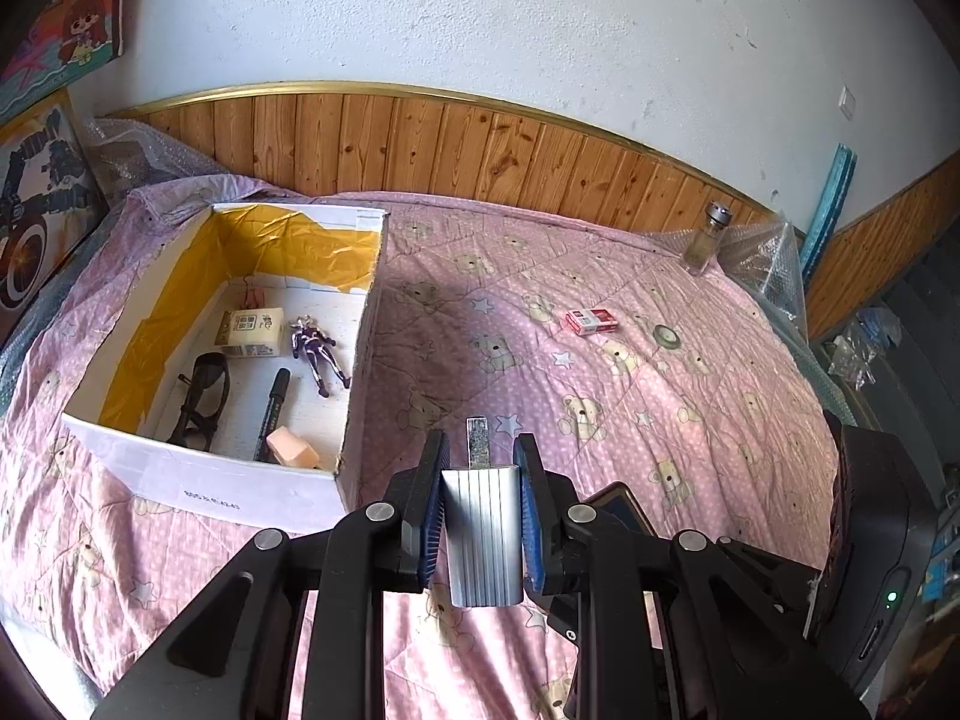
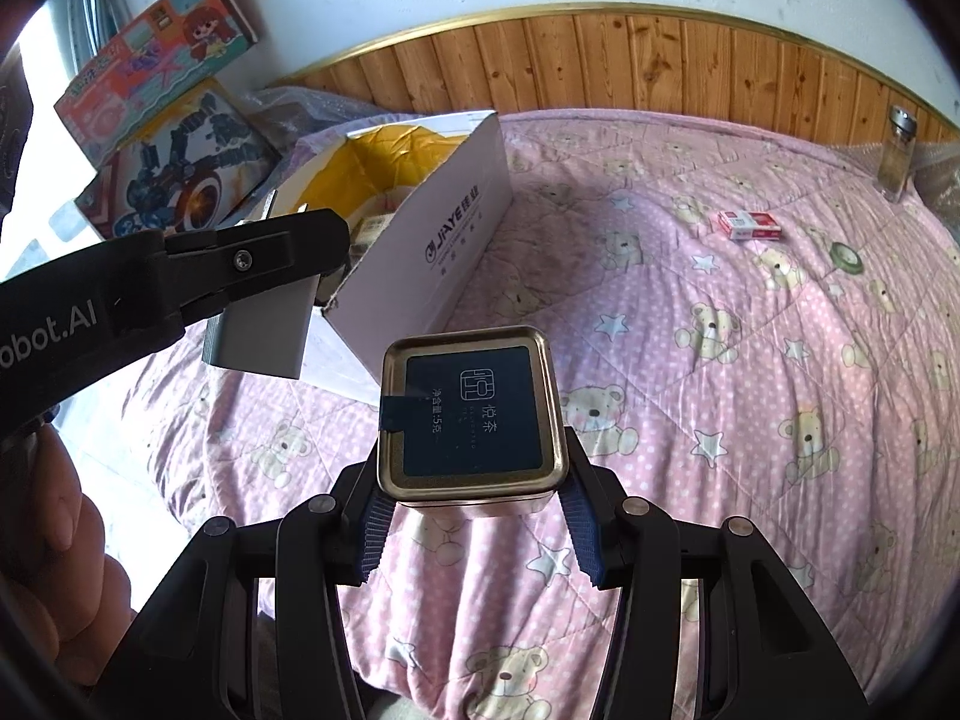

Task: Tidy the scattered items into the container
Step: 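Carry the charger and gold tin over the box with both tools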

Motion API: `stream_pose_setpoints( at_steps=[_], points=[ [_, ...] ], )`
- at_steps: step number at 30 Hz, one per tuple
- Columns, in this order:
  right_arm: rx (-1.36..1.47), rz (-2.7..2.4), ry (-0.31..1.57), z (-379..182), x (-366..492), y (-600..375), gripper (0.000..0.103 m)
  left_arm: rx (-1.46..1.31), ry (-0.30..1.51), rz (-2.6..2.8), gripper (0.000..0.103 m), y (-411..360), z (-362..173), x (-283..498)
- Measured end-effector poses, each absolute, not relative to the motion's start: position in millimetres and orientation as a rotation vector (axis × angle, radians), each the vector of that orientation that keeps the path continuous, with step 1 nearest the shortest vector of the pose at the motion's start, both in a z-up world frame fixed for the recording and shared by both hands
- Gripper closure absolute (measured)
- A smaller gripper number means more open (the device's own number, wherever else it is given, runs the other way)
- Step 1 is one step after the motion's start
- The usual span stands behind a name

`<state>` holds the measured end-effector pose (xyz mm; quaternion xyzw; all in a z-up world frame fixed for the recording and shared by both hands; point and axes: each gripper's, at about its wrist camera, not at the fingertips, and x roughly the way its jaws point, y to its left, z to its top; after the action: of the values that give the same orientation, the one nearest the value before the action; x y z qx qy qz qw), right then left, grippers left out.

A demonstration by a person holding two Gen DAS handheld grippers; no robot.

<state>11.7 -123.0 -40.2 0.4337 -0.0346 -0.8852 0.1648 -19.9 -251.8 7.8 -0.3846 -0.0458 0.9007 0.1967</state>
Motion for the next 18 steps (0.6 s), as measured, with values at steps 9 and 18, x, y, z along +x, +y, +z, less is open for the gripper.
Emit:
stream_pose_setpoints(
  at_steps=[9, 18],
  points=[
    [1.192, -2.511, -0.048, -22, 1, -147, 0.051, -1.076, -0.244, 2.52, 0.08, -286, 15, -30],
    [1.157, -2.48, 0.0, -6, -13, -172, 0.051, -1.076, -0.409, 2.505, 0.08, -329, 24, -46]
  ],
)
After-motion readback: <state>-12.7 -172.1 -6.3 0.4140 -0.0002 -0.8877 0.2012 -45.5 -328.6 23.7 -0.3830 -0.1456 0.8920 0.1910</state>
